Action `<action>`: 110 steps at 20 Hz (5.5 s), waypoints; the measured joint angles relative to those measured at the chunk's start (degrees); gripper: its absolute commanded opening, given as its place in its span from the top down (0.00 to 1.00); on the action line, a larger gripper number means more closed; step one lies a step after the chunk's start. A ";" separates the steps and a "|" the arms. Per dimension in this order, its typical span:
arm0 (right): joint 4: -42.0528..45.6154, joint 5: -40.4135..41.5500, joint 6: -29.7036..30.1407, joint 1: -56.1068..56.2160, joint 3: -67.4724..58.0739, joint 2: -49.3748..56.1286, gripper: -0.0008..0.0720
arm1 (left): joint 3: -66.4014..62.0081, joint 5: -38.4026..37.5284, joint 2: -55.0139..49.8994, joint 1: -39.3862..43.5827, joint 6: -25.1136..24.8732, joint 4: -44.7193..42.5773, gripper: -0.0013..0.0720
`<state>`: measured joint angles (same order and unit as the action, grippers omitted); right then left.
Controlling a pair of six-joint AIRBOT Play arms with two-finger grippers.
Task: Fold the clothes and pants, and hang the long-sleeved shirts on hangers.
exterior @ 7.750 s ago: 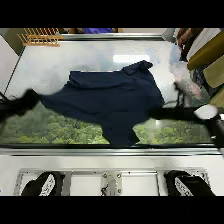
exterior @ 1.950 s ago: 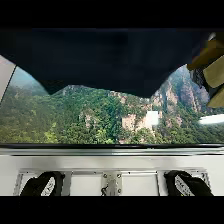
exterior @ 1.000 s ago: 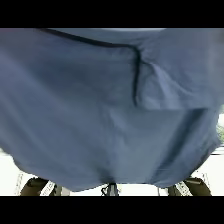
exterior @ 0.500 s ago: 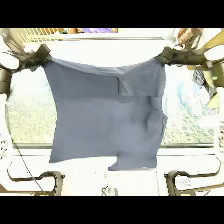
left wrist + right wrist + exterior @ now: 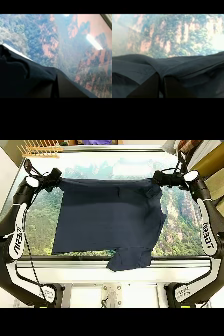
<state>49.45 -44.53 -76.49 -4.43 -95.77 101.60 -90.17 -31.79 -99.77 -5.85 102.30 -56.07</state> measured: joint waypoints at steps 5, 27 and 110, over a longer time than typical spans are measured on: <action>14.38 -7.32 -5.05 1.25 1.33 -2.47 0.97 | 2.86 -4.96 1.09 -0.63 -3.08 0.17 0.97; 28.41 -25.42 -14.23 6.91 13.33 -8.59 0.23 | 21.18 -14.12 10.88 -1.57 -6.40 -0.04 0.21; 8.02 -0.31 -2.56 1.33 -6.78 -66.53 0.97 | -15.26 -4.81 63.76 -1.84 -2.89 -7.30 0.97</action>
<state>57.47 -44.84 -79.05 -3.09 -102.54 35.07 -105.43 -36.60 -36.01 -7.68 99.42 -63.37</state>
